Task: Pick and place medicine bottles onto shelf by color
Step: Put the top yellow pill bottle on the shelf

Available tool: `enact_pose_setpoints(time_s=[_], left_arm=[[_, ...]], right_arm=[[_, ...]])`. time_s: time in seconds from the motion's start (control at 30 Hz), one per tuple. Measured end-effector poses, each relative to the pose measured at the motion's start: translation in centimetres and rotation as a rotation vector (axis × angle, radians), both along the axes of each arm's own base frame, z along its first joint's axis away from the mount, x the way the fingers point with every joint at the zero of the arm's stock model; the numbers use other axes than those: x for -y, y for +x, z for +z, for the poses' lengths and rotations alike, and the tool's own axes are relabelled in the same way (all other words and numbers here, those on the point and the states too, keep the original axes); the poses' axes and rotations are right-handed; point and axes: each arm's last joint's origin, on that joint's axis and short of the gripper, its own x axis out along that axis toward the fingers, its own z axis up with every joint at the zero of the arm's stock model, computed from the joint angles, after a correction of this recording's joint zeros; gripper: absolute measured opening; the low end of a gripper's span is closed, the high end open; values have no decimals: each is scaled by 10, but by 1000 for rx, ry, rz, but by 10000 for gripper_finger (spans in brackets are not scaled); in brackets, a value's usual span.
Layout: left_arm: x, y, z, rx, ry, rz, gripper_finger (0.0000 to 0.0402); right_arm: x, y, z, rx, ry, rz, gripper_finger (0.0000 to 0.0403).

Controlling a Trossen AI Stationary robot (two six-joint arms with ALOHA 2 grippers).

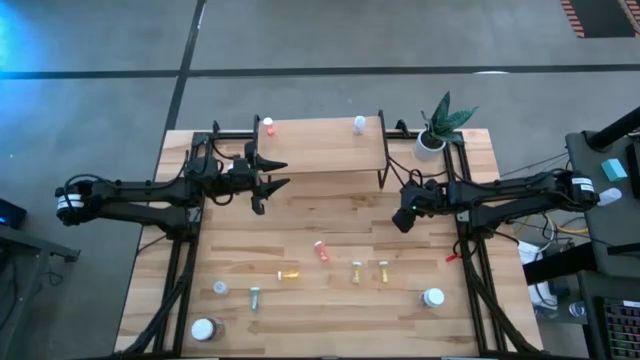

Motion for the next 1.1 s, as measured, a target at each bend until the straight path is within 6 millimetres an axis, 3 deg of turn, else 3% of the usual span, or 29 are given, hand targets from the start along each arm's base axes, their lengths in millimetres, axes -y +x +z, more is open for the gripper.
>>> enact_pose_setpoints(time_s=[0.47,1.1], left_arm=[[0,0,-1,-3,1,0,182],[0,0,-2,-7,1,0,182]], right_arm=[[-1,1,-10,64,25,40,240],[-3,19,-39,-90,47,68,240]])
